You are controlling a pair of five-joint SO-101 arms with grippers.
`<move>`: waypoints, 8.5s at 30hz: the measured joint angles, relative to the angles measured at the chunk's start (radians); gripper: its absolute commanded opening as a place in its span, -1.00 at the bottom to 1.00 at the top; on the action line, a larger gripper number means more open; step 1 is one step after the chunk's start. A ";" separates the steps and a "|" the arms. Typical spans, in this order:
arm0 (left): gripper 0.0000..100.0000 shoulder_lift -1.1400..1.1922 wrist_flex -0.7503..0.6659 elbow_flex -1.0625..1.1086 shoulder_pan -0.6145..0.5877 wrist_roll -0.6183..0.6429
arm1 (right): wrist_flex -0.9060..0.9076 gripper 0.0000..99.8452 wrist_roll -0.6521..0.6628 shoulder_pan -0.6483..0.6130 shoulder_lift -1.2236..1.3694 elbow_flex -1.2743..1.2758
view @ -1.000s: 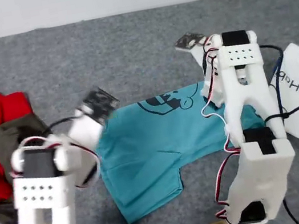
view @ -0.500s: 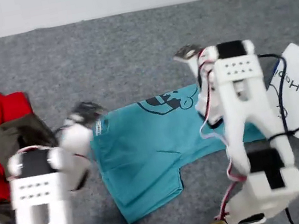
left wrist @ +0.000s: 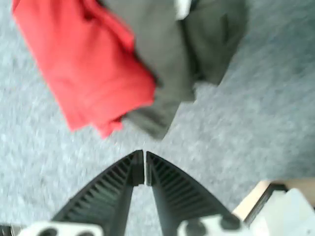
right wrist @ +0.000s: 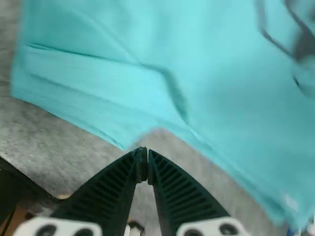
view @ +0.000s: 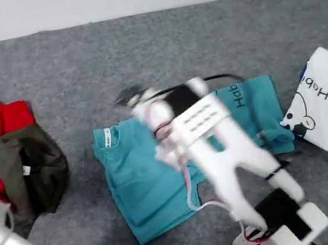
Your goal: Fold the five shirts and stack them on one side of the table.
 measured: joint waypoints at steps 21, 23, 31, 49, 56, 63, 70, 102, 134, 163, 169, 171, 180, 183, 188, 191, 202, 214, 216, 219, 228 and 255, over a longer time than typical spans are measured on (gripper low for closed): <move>-0.96 0.000 0.000 0.000 -0.120 -0.058 | -0.071 -0.62 0.043 -0.198 0.295 -0.063; -0.96 0.000 0.000 0.000 -0.120 -0.058 | -0.071 -0.62 0.061 -0.232 0.296 -0.068; -0.96 0.000 0.000 0.000 -0.120 -0.058 | -0.103 -0.63 0.075 -0.321 0.338 -0.068; -0.96 0.000 0.000 0.000 -0.120 -0.058 | -0.152 -0.86 0.077 -0.321 0.489 -0.103; -0.96 0.000 0.000 0.000 -0.120 -0.058 | -0.107 -0.65 0.078 -0.318 0.486 -0.193; -0.96 0.000 0.002 0.000 -0.120 -0.058 | -0.106 -0.67 0.078 -0.318 0.552 -0.196; -0.96 0.000 0.002 0.000 -0.120 -0.058 | -0.106 -0.98 0.077 -0.307 0.631 -0.230; -0.96 0.000 0.002 0.026 -0.120 -0.058 | -0.023 -0.98 0.130 -0.247 0.577 -0.233; -0.96 0.000 -0.012 0.026 -0.057 -0.058 | -0.092 -0.79 0.215 -0.021 0.462 -0.379; -0.96 0.000 -0.012 0.026 -0.057 -0.058 | 0.041 -0.98 0.104 -0.189 0.609 -0.431; -0.96 0.000 -0.012 0.026 -0.057 -0.058 | -0.140 -0.98 0.104 -0.080 0.641 -0.468; -0.96 0.000 -0.012 0.026 -0.057 -0.058 | -0.180 -0.98 0.104 -0.018 0.649 -0.525; -0.96 0.000 -0.012 0.026 -0.057 -0.058 | -0.158 -0.98 0.104 0.101 0.651 -0.710; -0.96 0.000 -0.012 0.026 -0.057 -0.058 | -0.031 -0.98 0.104 0.040 0.651 -0.747; -0.96 0.000 -0.012 0.026 -0.057 -0.058 | 0.084 -0.98 0.084 -0.080 0.651 -0.749; -0.96 0.000 -0.012 0.026 -0.057 -0.058 | 0.084 -0.98 -0.006 -0.126 0.652 -0.707; -0.96 0.000 -0.012 0.026 -0.057 -0.058 | 0.018 -0.98 0.005 -0.120 0.855 -0.666; -0.96 0.000 -0.012 0.026 -0.057 -0.058 | -0.083 -0.98 0.014 0.117 0.862 -0.908; -0.96 0.000 -0.012 0.026 -0.057 -0.058 | -0.064 -0.98 0.014 0.110 0.862 -0.910; -0.96 0.000 -0.012 0.026 -0.057 -0.058 | -0.012 -0.98 0.014 0.083 0.862 -0.910; -0.96 0.000 -0.012 0.026 -0.057 -0.058 | 0.068 -0.98 0.021 0.000 0.931 -0.910; -0.96 0.000 -0.012 0.026 -0.055 -0.058 | 0.086 -0.98 0.041 -0.021 1.059 -1.177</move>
